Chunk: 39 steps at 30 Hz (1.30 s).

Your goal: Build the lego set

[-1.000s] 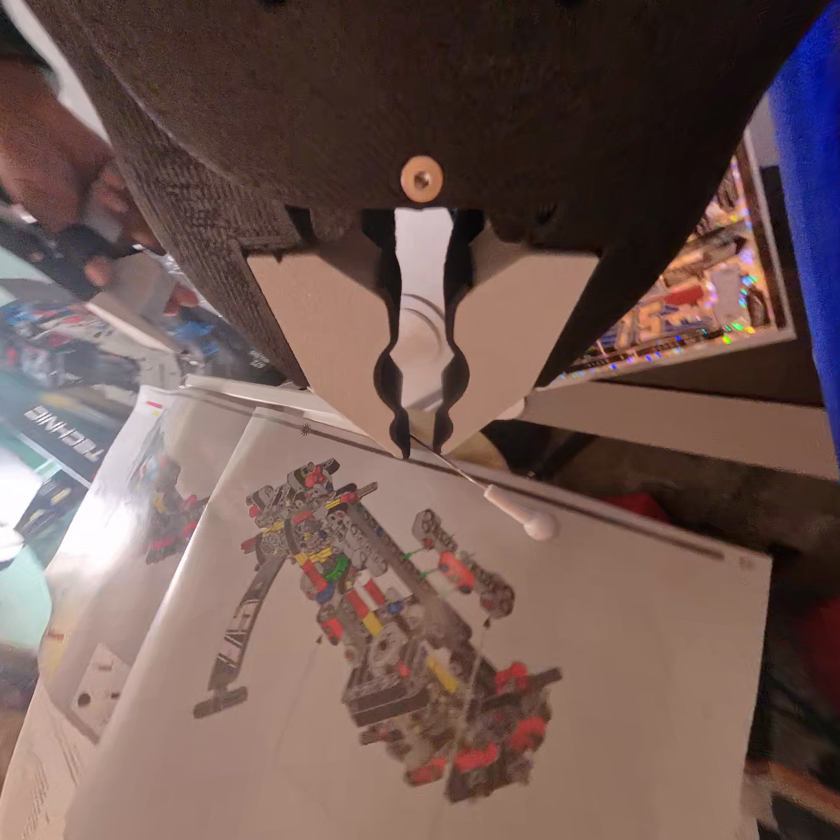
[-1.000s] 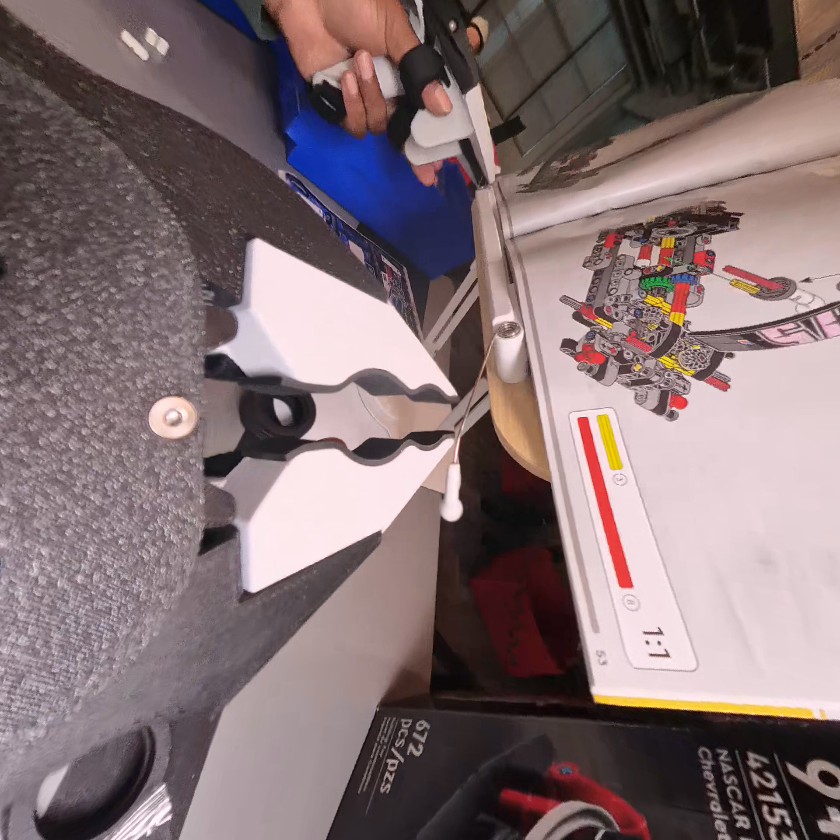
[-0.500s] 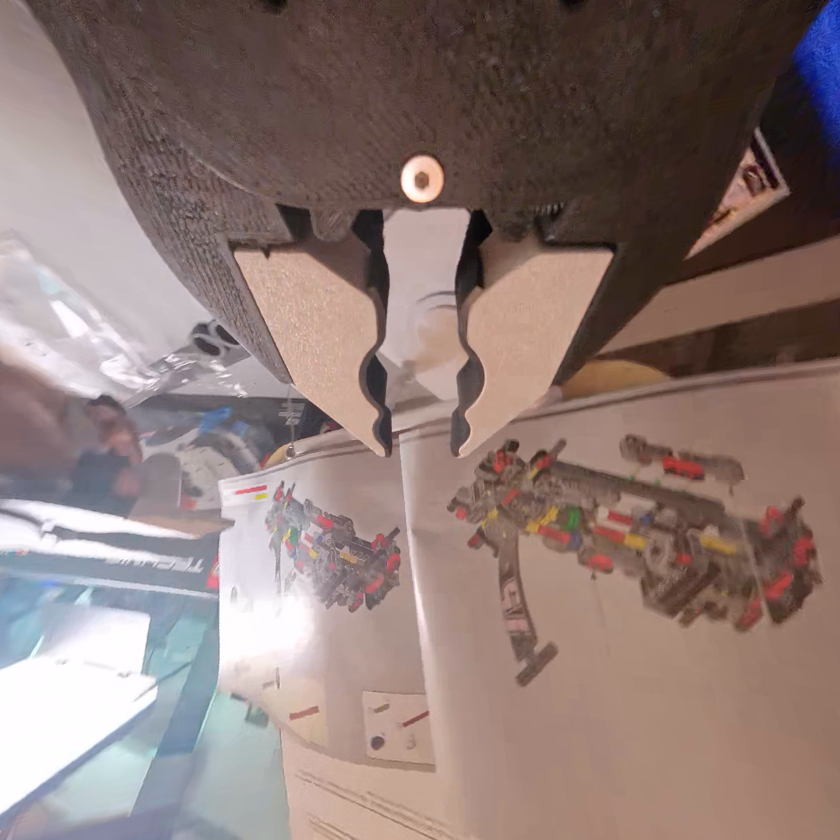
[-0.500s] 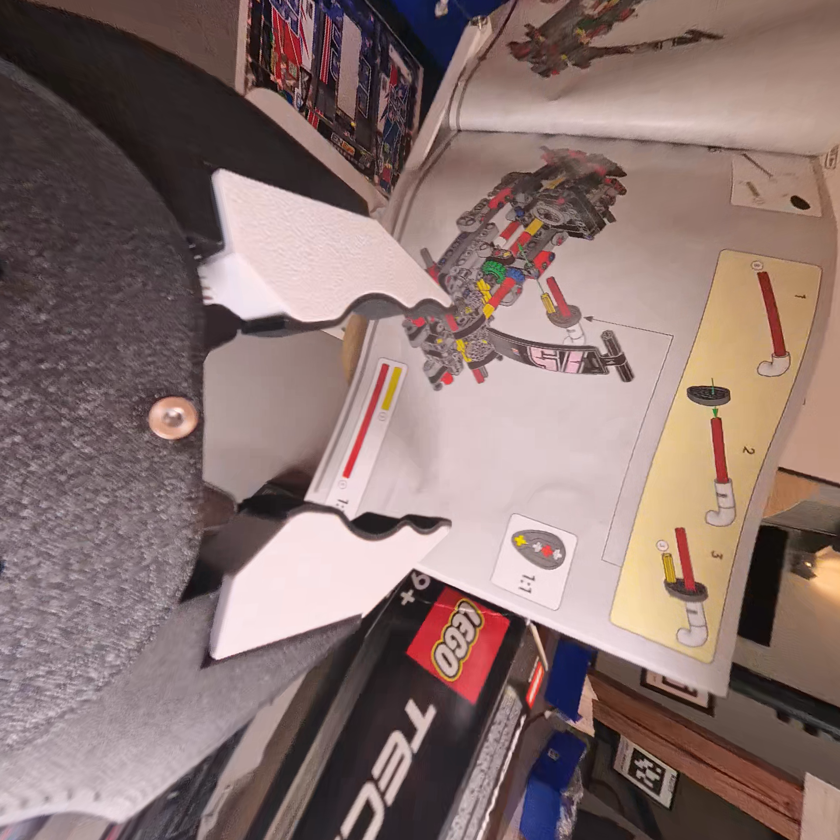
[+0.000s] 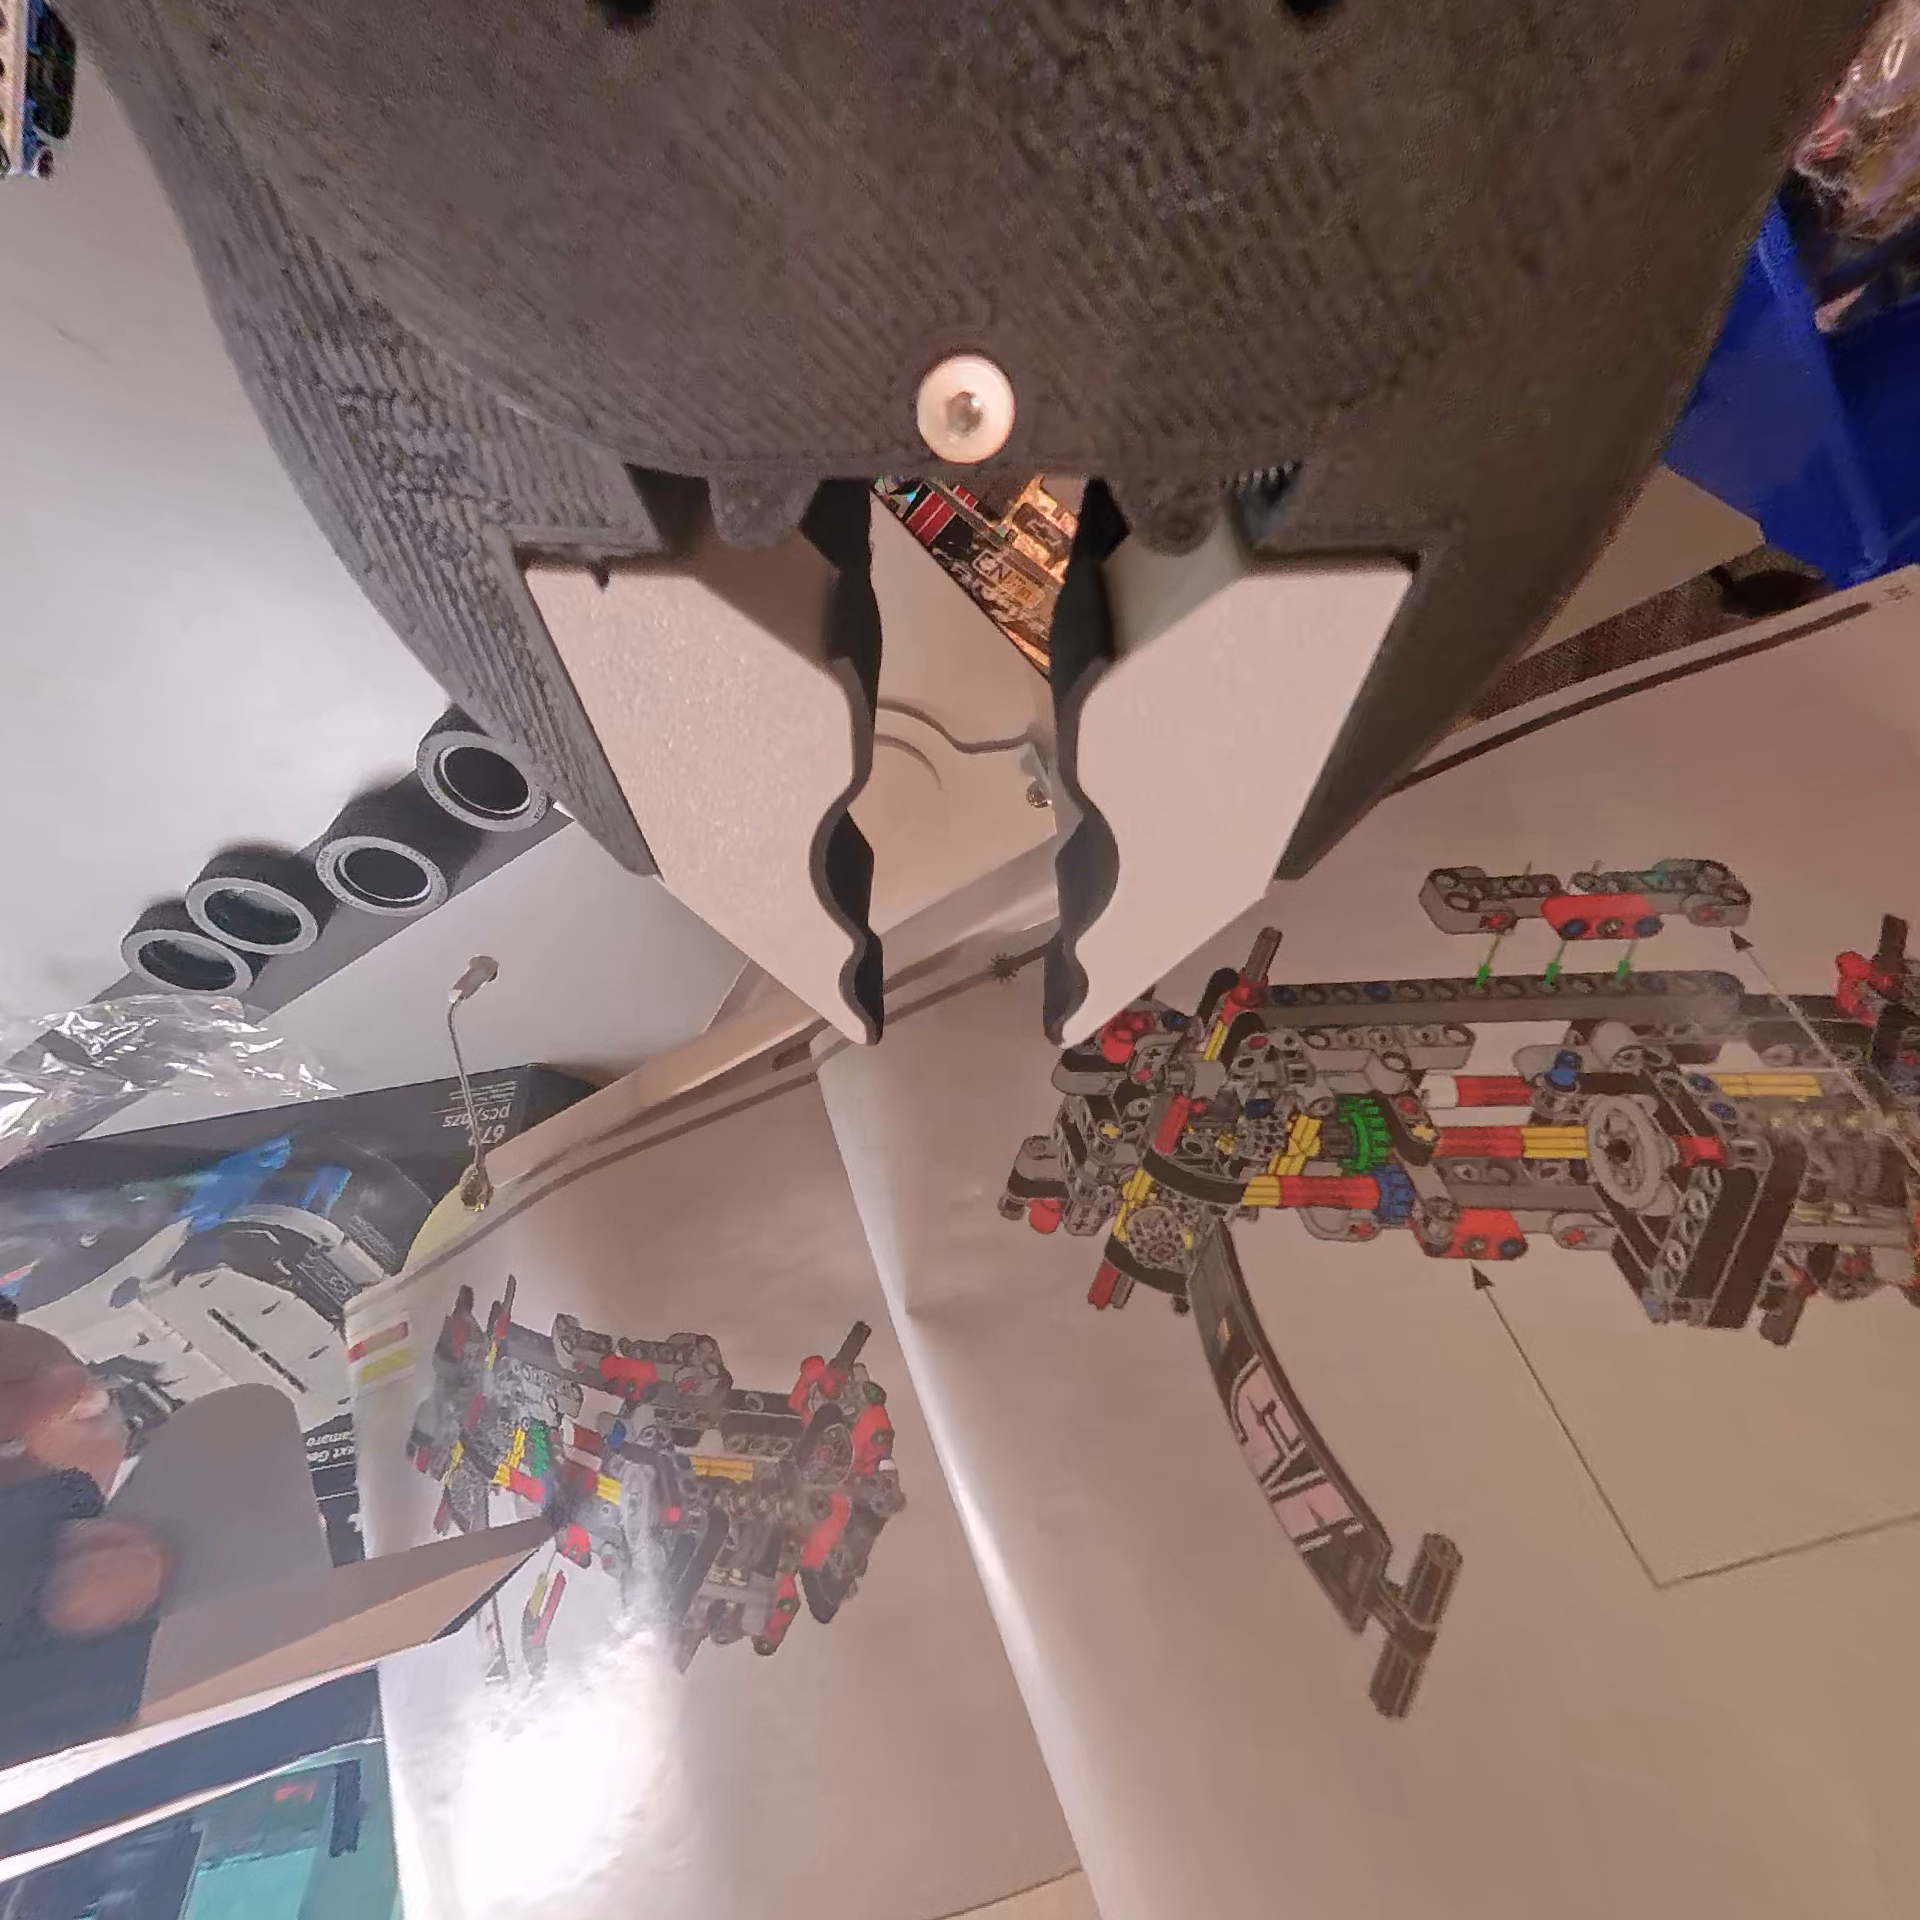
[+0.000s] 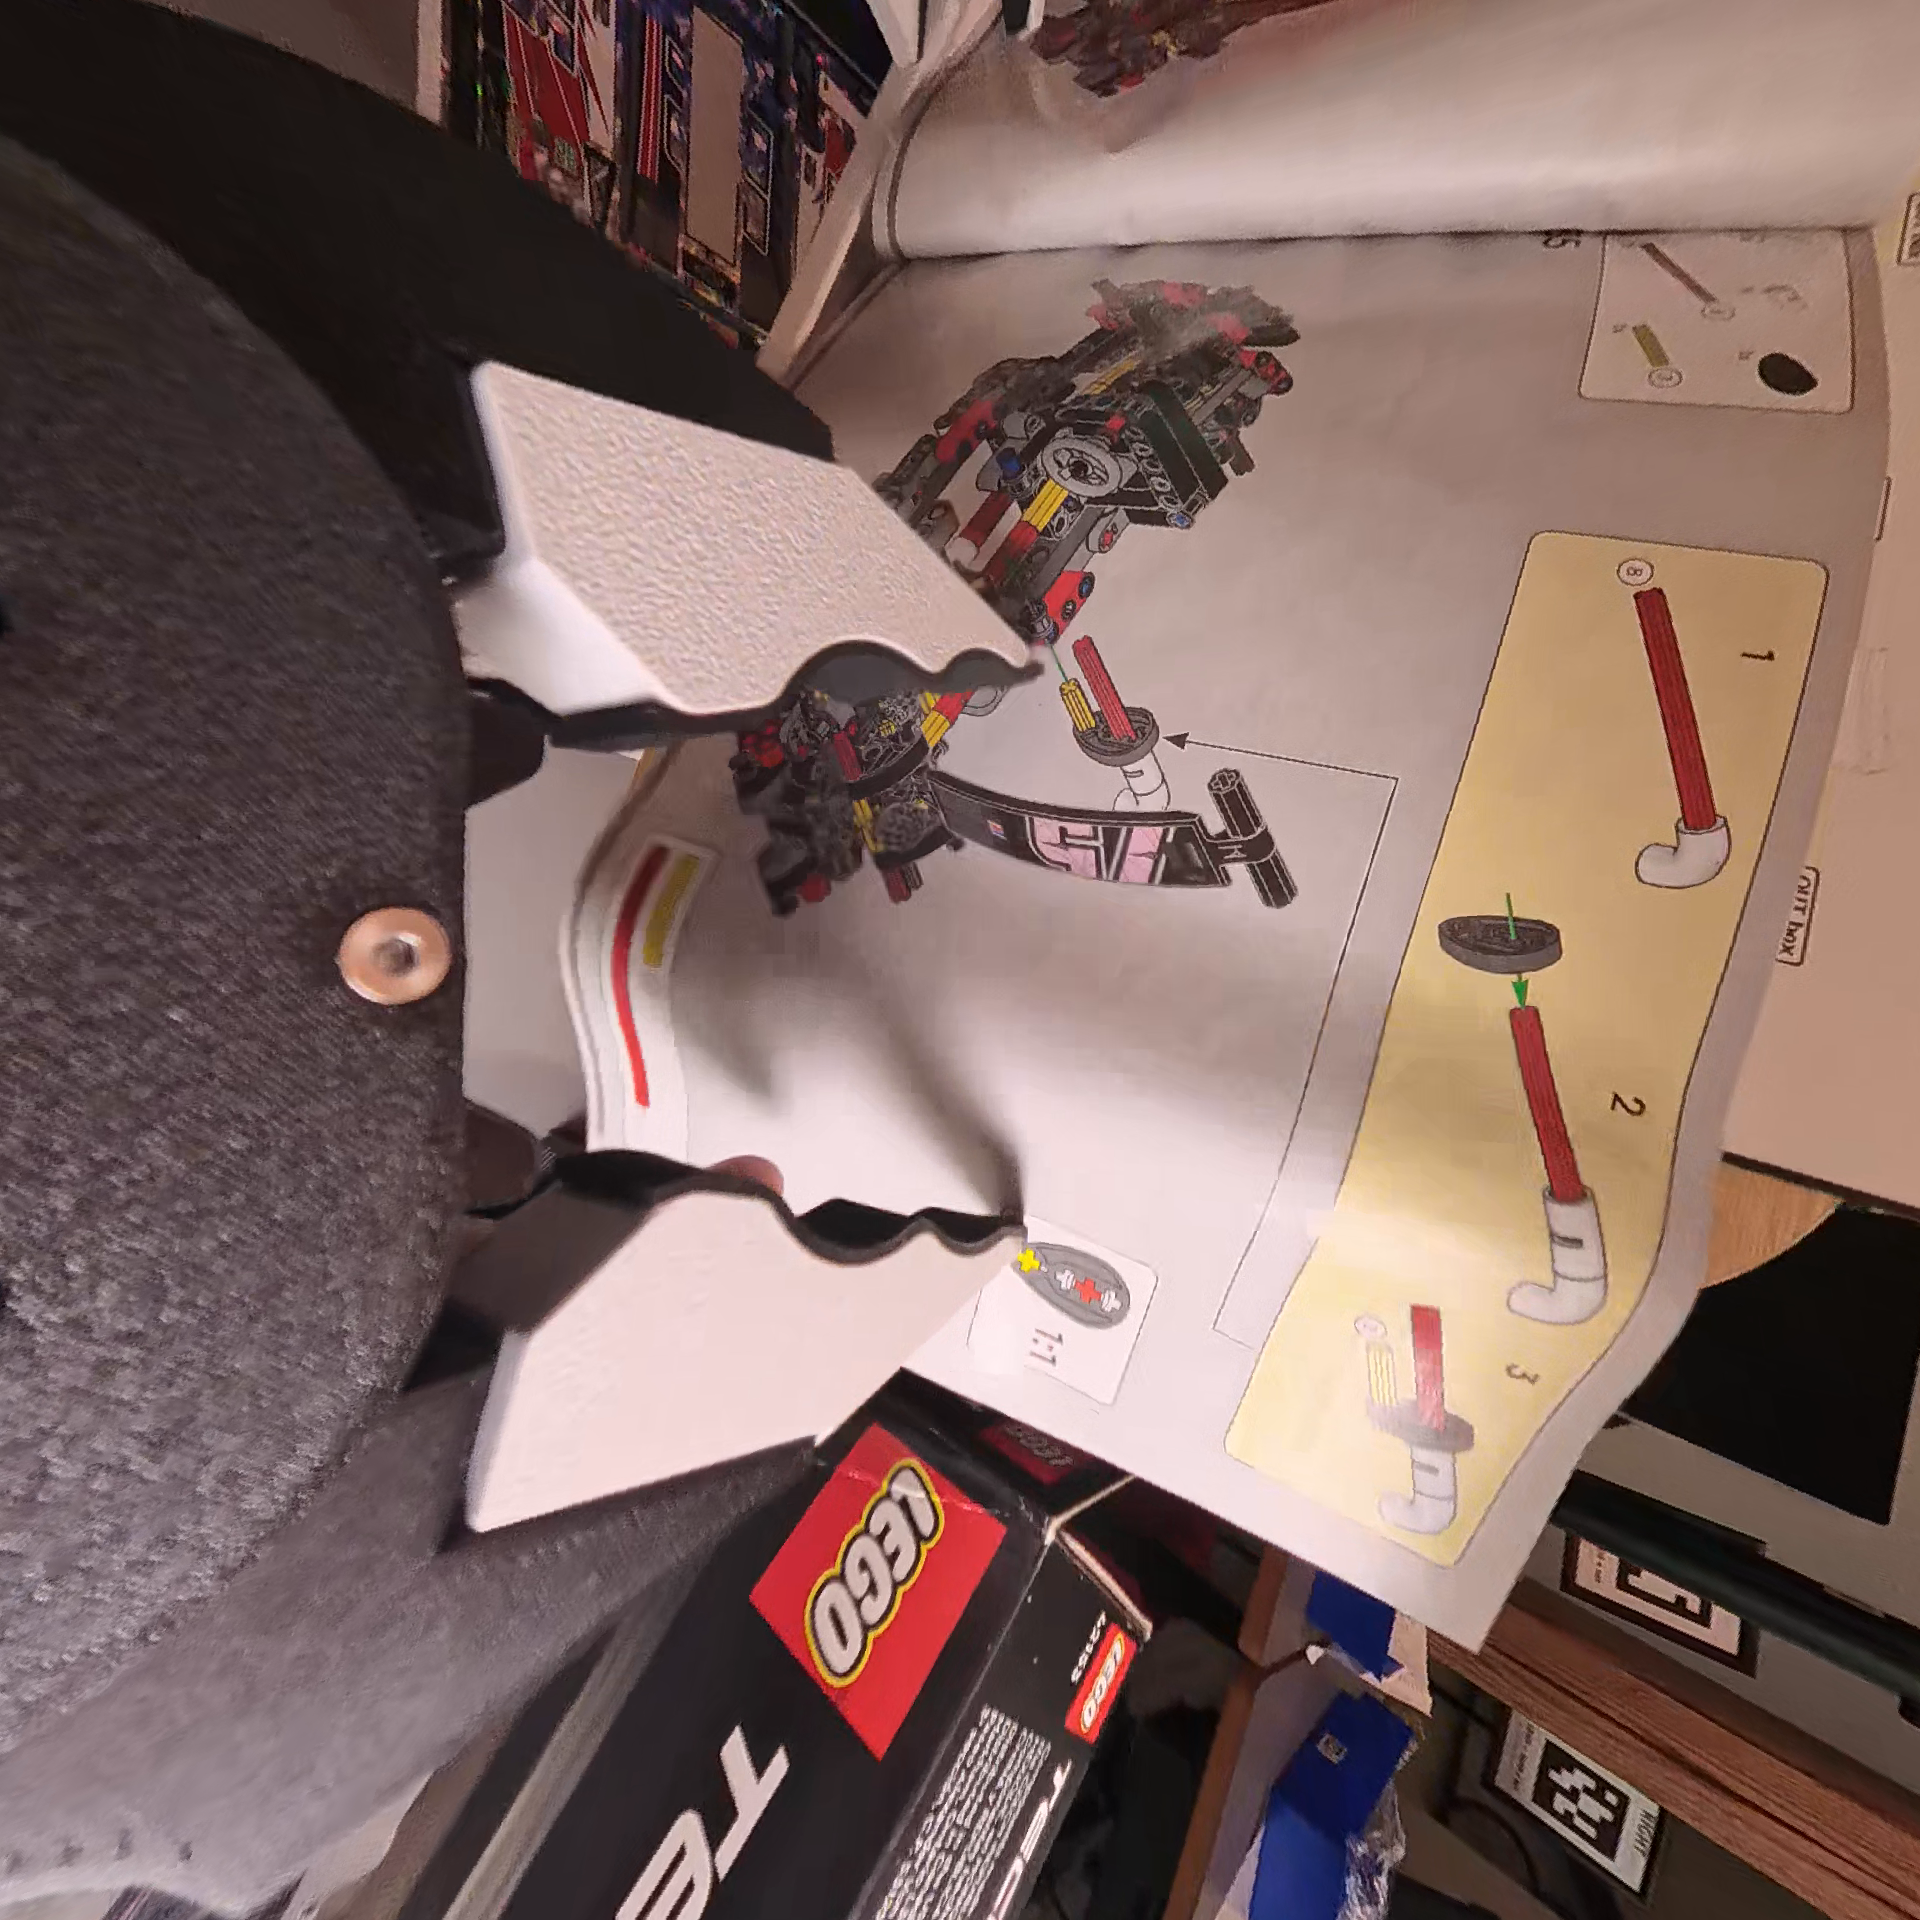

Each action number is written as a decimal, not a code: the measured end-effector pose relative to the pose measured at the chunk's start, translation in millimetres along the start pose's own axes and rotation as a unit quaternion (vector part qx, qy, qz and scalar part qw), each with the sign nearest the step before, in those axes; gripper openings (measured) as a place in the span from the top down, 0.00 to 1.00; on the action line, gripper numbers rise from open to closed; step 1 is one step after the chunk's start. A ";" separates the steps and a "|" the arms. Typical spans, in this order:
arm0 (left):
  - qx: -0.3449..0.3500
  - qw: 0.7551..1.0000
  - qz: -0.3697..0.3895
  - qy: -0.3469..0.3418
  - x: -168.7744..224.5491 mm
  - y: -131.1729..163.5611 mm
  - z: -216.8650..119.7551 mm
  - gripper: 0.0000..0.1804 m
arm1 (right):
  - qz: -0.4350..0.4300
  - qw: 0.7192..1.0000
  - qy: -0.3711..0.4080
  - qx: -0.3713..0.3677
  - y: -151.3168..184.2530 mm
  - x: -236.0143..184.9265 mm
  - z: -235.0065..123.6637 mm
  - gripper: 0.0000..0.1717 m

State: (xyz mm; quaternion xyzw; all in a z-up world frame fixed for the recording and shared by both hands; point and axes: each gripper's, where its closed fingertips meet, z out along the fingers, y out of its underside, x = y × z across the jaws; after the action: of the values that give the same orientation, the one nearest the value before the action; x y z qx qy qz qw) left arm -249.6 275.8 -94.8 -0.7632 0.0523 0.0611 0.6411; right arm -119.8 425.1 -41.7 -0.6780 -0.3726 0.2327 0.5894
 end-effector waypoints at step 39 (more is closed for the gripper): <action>0.135 0.910 -0.290 0.263 -41.2 -78.6 -93.2 0.90 | -0.214 0.942 -0.256 0.046 4.1 -182.8 -33.4 0.77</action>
State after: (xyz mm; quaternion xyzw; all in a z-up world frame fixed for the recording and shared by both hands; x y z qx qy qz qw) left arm -275.3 197.6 4.1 -0.6390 0.0034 -0.3385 0.6907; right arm -205.9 261.6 -61.7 -0.4720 -0.6361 0.2835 0.5406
